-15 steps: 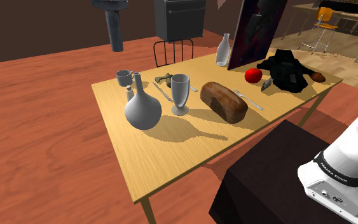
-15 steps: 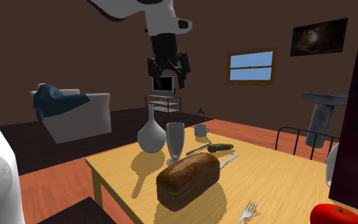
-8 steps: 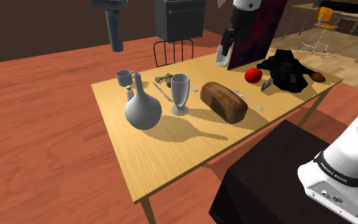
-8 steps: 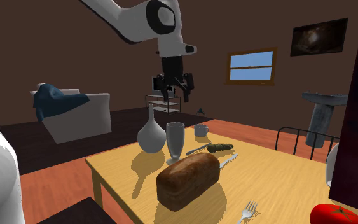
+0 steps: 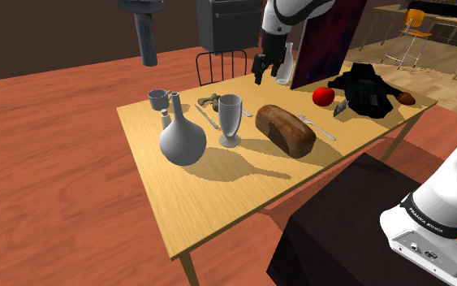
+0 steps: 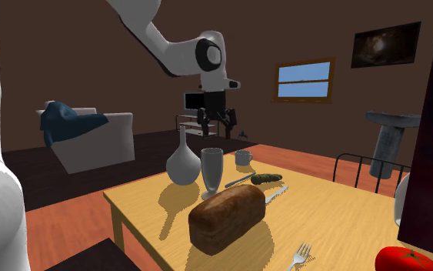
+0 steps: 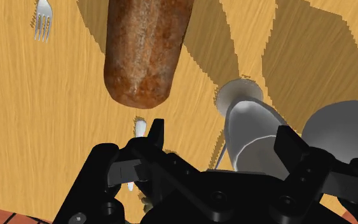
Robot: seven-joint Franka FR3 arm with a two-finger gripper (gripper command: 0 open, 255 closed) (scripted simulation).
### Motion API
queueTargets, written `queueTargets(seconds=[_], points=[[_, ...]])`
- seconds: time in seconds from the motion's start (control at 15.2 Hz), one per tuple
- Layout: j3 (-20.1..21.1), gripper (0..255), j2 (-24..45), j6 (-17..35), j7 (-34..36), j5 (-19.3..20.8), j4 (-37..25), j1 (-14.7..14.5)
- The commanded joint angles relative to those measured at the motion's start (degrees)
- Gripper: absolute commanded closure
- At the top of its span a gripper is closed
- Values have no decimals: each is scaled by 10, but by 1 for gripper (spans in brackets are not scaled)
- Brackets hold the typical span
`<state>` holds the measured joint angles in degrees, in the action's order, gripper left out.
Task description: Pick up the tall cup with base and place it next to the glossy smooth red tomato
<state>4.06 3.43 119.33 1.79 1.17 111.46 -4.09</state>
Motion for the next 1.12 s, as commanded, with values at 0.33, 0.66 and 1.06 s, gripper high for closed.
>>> queueTargets(seconds=[0.33,0.66,1.06], points=[[10,0,156,1,16,6,-134,-17],[12,0,227,5,22,10,-194,-26],[11,0,246,39,23,12,-179,-27]])
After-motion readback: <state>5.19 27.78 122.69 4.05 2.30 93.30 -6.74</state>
